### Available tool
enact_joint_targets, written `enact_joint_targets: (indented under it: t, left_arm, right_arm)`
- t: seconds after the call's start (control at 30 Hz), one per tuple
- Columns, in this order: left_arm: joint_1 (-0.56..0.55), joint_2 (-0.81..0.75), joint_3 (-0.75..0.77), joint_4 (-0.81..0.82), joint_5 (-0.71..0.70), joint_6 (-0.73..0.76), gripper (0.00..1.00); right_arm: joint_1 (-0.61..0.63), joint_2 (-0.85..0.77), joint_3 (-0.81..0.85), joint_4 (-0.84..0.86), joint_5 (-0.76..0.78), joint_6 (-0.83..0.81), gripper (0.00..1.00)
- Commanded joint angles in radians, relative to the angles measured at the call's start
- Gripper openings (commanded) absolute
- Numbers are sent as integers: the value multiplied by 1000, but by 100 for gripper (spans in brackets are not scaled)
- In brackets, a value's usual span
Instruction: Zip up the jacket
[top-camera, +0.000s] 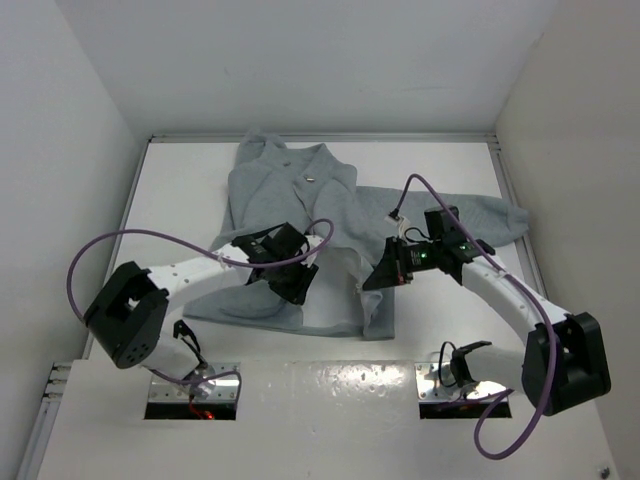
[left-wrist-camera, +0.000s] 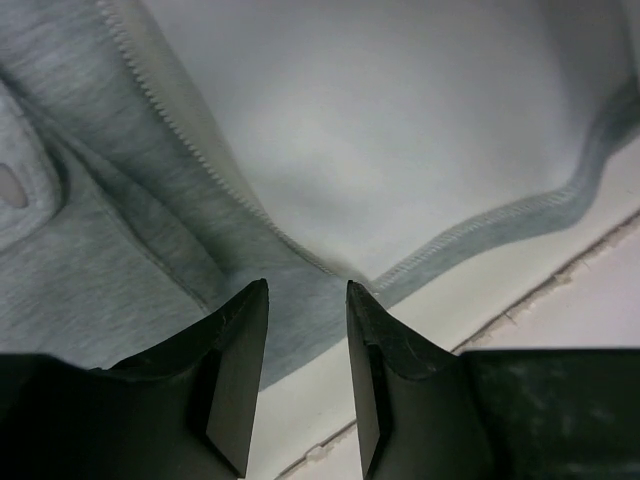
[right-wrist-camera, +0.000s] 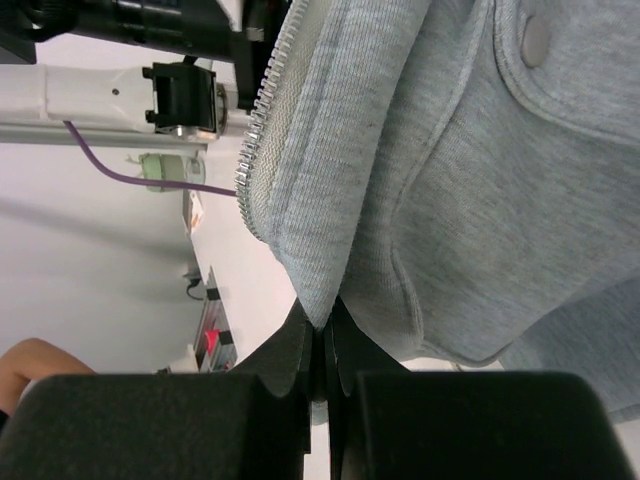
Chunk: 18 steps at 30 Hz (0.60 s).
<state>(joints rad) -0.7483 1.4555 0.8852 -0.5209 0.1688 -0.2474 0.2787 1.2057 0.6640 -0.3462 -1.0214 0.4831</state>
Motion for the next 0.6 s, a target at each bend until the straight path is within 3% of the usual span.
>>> enact_joint_targets:
  t: [0.0,0.1,0.2,0.27,0.33,0.47,0.57]
  left_arm:
    - [21,26,52,-56,-71,-39,43]
    - [21,26,52,-68,-62,-50,54]
    - [21,17,52,-99,-49,-59,54]
    - [21,17,52,-132,-49,-59,48]
    - [21,8,66,-155,-49,-59,34]
    - [12,11,89,-198,-25,-49,28]
    - [13,39,36,-214,31,-78,46]
  right_arm:
    - [-16,-5,16,32,1,14,0]
    - [-18,2,19,26,0,5,0]
    - [-24,6,22,18,0,-3,0]
    - [-26,6,23,22,0,0,0]
    - [-29,3,22,26,-2,3,0]
    - [-32,0,22,24,-2,2,0]
    - [-38,8,29,21,-2,3,0]
